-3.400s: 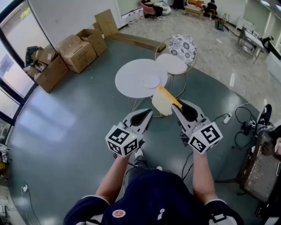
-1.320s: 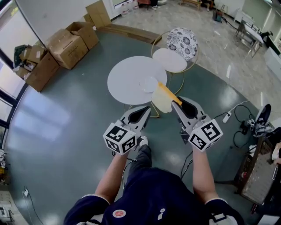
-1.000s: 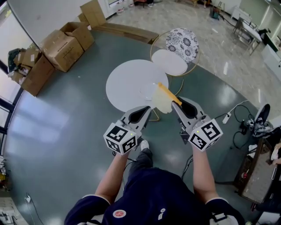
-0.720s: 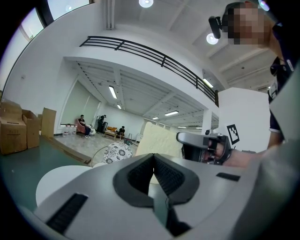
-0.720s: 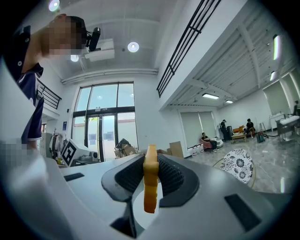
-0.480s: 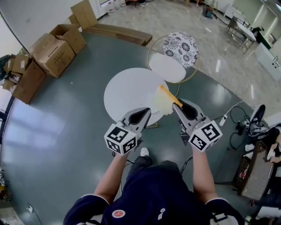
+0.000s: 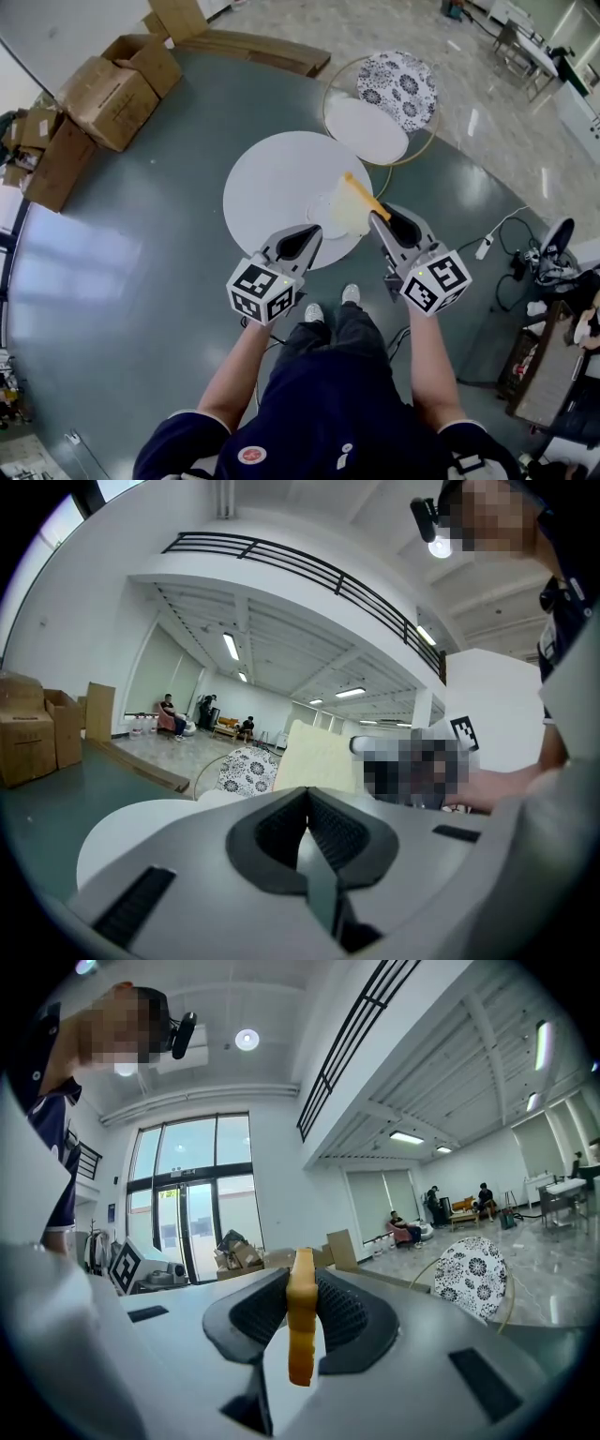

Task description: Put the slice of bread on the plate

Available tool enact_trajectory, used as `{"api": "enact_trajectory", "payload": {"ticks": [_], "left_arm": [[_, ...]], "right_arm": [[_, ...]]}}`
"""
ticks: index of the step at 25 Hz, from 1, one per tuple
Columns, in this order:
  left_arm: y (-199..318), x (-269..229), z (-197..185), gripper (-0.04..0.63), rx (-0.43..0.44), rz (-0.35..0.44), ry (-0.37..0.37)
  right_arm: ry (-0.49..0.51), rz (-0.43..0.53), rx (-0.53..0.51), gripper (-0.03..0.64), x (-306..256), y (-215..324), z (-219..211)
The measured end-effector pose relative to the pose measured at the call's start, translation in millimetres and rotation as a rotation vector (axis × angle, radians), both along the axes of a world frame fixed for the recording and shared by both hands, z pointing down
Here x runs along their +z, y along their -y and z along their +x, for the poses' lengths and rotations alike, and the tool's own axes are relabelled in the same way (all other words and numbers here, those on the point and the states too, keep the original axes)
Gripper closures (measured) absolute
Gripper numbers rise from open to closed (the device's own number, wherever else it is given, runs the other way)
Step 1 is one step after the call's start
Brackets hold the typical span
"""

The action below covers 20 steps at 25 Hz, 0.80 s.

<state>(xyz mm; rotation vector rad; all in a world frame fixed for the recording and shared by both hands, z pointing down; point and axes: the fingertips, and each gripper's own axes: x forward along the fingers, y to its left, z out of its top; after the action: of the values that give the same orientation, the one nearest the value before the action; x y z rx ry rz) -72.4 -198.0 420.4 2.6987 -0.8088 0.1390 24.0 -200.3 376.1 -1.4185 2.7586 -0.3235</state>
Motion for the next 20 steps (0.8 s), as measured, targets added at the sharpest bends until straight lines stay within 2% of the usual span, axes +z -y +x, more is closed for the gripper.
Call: {"api": "enact_trajectory", "payload": {"ticks": [13, 20], "left_arm": [[28.6, 66.5, 13.1, 0.589, -0.057, -0.070, 0.074], [29.9, 106.0, 16.4, 0.589, -0.066, -0.150, 0.116]], "right_arm": [[-0.007, -0.170, -0.027, 0.529, 100.0, 54.8, 0.0], [0.021, -0.287, -0.035, 0.529, 164.3, 75.7, -5.1]]}}
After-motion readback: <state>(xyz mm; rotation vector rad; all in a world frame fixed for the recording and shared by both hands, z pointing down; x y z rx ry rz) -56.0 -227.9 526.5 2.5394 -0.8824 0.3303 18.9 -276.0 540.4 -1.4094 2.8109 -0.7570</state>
